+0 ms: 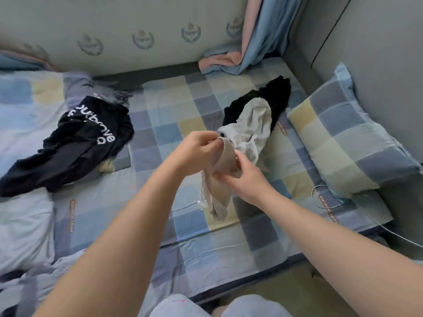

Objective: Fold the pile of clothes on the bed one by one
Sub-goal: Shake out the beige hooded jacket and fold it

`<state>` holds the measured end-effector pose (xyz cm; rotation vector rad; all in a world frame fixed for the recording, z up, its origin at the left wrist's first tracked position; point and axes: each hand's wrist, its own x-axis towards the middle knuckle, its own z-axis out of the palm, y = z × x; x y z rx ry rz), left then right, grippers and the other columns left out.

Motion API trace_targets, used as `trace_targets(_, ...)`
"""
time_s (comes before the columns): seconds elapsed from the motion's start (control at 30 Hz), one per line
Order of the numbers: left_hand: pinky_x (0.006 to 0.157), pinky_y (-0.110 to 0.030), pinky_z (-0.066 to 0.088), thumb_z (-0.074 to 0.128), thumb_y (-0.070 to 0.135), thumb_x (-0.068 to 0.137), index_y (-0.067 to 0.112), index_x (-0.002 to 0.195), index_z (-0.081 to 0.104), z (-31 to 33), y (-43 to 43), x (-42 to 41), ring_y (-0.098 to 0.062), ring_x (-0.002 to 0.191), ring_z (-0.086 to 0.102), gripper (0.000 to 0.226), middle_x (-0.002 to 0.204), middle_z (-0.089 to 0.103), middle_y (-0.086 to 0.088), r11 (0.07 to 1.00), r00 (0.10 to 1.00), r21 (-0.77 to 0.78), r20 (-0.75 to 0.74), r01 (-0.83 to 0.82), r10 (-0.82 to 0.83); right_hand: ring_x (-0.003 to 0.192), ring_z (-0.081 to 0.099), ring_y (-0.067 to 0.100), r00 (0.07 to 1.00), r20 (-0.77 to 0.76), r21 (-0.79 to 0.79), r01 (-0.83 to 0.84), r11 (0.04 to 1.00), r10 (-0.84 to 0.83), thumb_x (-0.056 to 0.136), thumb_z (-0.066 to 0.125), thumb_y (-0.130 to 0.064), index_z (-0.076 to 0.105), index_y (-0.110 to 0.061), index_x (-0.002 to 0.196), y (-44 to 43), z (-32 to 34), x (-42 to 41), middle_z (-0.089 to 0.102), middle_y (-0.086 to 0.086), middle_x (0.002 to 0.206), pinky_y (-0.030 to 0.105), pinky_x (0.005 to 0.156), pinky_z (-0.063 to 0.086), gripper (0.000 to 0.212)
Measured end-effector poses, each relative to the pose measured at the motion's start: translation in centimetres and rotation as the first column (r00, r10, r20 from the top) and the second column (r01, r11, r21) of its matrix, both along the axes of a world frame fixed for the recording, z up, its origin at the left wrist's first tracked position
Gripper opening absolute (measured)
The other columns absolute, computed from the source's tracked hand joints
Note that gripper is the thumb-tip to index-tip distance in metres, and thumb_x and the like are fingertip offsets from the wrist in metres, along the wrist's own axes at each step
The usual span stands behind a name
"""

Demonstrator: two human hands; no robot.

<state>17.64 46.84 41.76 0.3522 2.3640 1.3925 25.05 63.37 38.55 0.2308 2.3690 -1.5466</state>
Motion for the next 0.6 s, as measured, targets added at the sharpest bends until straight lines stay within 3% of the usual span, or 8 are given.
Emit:
trace_targets(0.1,0.059,-0.029,0.033,0.057,0.024,0.098,0.018,0.073,0.065,6.4,-4.9,2.2,-0.015,0.061,0.041,0.027,0.063,0.050,0.004,0.997,0.994,0.035,-0.074,-0.075,0.077,0.106,0.064,0.001,0.996,-0.069,-0.059,-0.066,0.996,0.061,0.077,0.079,-0.048,0.056,-0.044,0.118,-3.9,4.3,1.6,0.068,-0.018,0.111,0.036,0.092,0.056,0.047)
trace_targets(0.2,0.062,-0.031,0.034,0.059,0.029,0.097,0.009,0.080,0.067,11.2,-8.9,4.2,-0.016,0.066,0.042,0.027,0.069,0.050,-0.003,0.987,0.969,0.087,-0.194,-0.137,0.152,0.094,0.070,0.013,0.980,-0.194,-0.078,-0.061,0.995,0.045,0.087,0.066,-0.047,0.068,-0.036,0.099,-7.5,7.2,2.9,0.074,-0.008,0.095,0.051,0.085,0.058,0.017)
trace_targets(0.33,0.070,-0.034,0.036,0.060,0.042,0.086,0.003,0.085,0.067,15.9,-14.7,6.9,-0.018,0.074,0.045,0.039,0.077,0.053,-0.008,0.955,0.923,0.173,-0.261,-0.243,0.282,0.072,0.057,0.021,0.939,-0.341,-0.147,-0.101,0.984,0.046,0.099,0.057,-0.031,0.071,-0.017,0.089,-12.3,11.2,4.5,0.067,0.019,0.082,0.048,0.066,0.049,0.022)
trace_targets(0.43,0.072,-0.032,0.039,0.062,0.027,0.095,0.009,0.080,0.071,18.6,-19.2,8.3,-0.013,0.074,0.049,0.025,0.078,0.057,-0.003,0.936,0.900,0.198,-0.275,-0.291,0.337,0.065,0.044,0.018,0.905,-0.424,-0.218,-0.077,0.973,-0.023,0.103,0.054,-0.018,0.068,-0.014,0.085,-15.0,15.0,4.7,0.055,0.012,0.071,0.032,0.059,0.037,0.024)
trace_targets(0.5,0.068,-0.028,0.042,0.062,0.022,0.100,0.018,0.077,0.072,20.6,-21.6,9.1,-0.008,0.070,0.050,0.025,0.073,0.059,0.004,0.934,0.899,0.218,-0.279,-0.282,0.337,0.065,0.040,0.018,0.881,-0.468,-0.252,-0.061,0.966,-0.066,0.105,0.051,-0.015,0.064,-0.012,0.083,-16.4,17.4,4.1,0.050,0.010,0.072,0.030,0.057,0.034,0.026)
trace_targets(0.6,0.064,-0.023,0.045,0.063,0.027,0.100,0.022,0.077,0.074,23.7,-24.0,10.5,-0.006,0.068,0.053,0.026,0.071,0.063,0.008,0.936,0.919,0.255,-0.251,-0.242,0.306,0.071,0.045,0.021,0.854,-0.507,-0.289,-0.039,0.957,-0.118,0.105,0.050,-0.017,0.062,-0.004,0.084,-18.4,20.4,3.1,0.053,0.010,0.074,0.033,0.064,0.036,0.028)
